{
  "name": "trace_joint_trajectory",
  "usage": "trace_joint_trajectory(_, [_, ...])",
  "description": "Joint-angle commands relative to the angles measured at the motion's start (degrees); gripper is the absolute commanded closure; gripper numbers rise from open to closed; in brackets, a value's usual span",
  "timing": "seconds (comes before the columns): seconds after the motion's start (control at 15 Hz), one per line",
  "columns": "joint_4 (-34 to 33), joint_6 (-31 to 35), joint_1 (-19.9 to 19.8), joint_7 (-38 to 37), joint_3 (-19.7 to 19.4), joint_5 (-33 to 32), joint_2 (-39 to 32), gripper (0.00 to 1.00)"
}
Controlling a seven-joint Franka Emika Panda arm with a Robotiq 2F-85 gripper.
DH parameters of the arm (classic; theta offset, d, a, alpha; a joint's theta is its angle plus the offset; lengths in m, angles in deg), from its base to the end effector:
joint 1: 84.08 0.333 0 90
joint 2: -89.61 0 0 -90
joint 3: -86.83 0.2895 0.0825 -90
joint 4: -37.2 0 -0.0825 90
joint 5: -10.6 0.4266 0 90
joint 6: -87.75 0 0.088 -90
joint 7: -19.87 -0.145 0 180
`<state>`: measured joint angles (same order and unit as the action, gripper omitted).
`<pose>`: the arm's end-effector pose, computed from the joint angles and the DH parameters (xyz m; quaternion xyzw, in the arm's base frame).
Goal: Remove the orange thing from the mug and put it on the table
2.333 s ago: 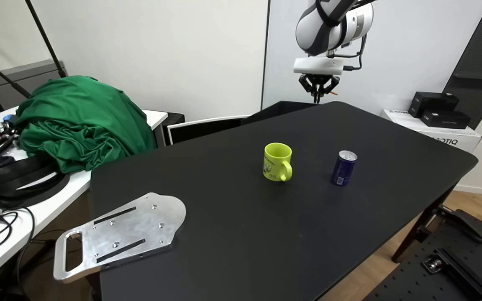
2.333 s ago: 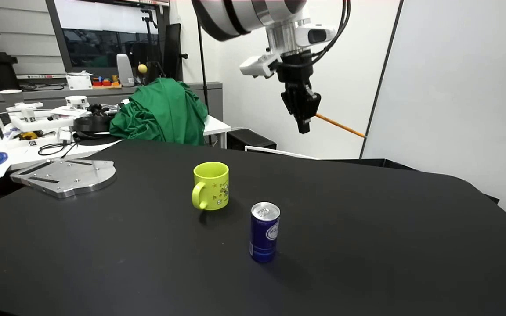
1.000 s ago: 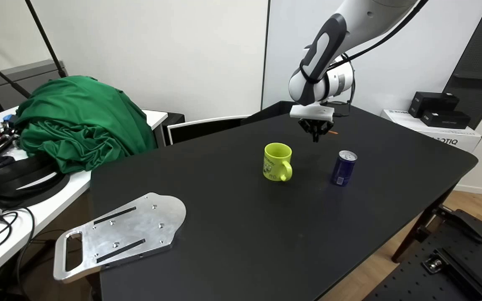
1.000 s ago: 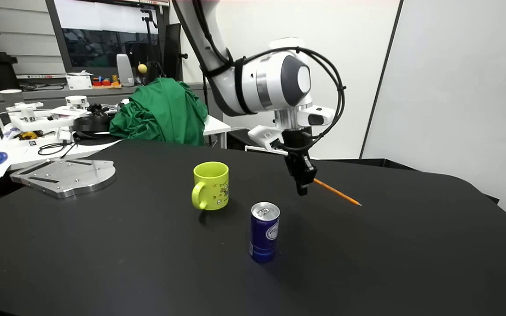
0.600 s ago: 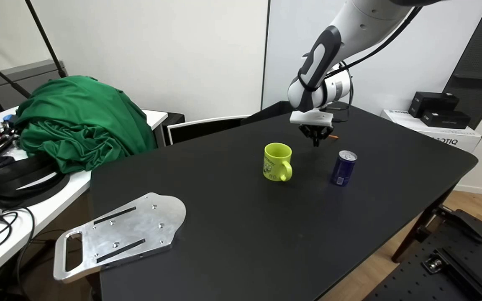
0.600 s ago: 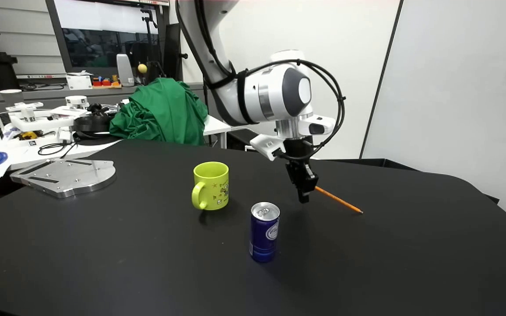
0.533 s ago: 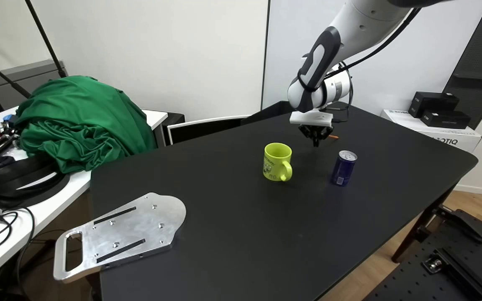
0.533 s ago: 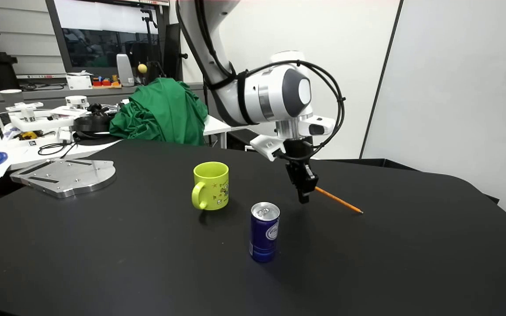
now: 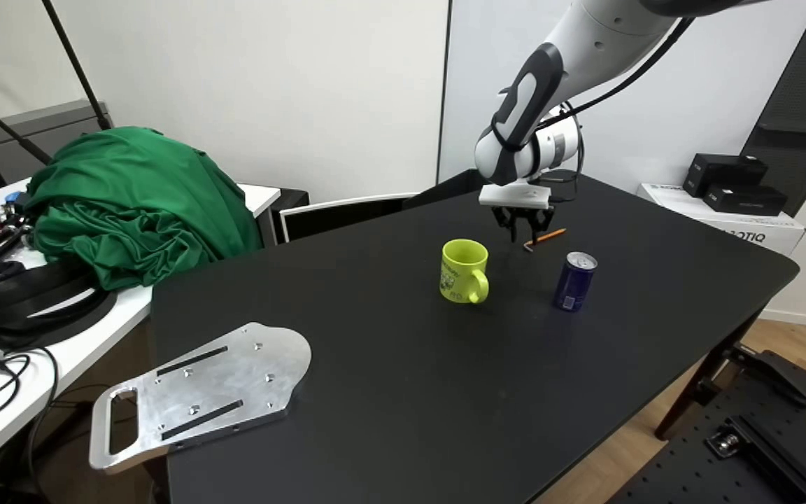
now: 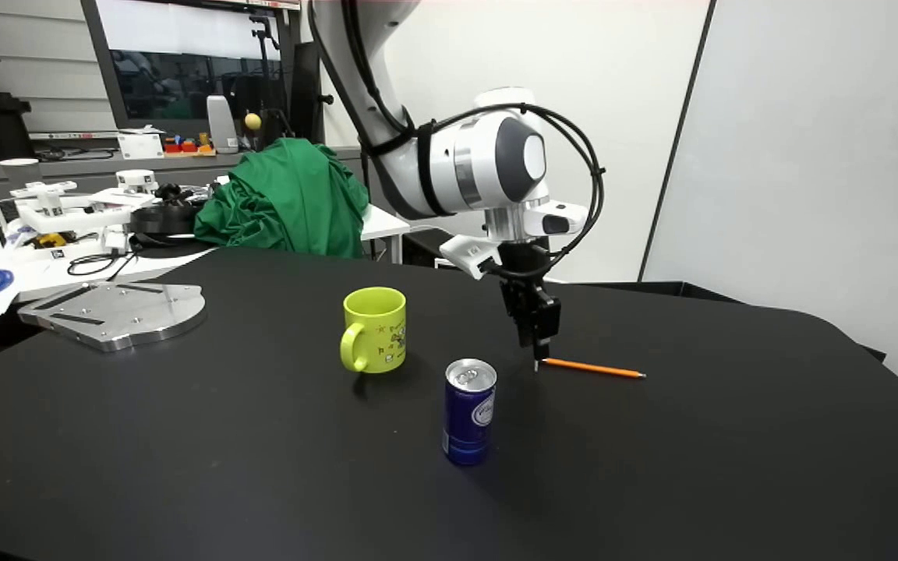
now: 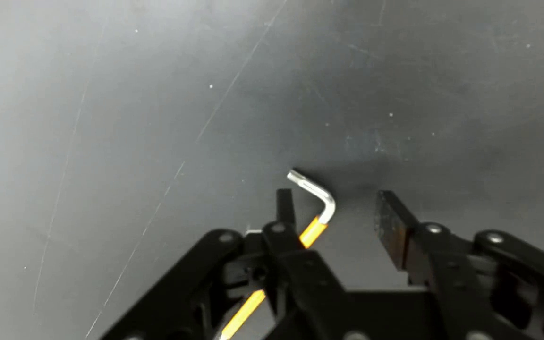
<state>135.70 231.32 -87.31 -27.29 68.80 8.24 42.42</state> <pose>0.6238 -0.2470 0.0399 0.8546 -0.5037 0.0267 0.1237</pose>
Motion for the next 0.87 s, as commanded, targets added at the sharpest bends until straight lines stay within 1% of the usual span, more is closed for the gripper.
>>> trace_joint_trajectory(0.0, [-0.4, -2.9, 1.8, -0.6, -0.9, 0.0, 1.9, 0.21])
trace_joint_trajectory(0.07, [0.1, -2.9, 2.2, -0.6, -0.9, -0.1, 2.8, 0.13])
trace_joint_trajectory(0.2, [1.6, -2.9, 3.2, -0.5, -0.8, -0.4, 5.0, 0.02])
trace_joint_trajectory(0.4, [4.1, -3.3, 5.5, -0.8, -1.2, -1.8, 8.5, 0.00])
trace_joint_trajectory(0.47, [0.6, -2.3, 3.6, -0.1, -0.2, -0.8, 4.7, 0.00])
trace_joint_trajectory(0.8, [0.9, -2.5, 3.7, 0.0, -0.1, -0.9, 4.7, 0.00])
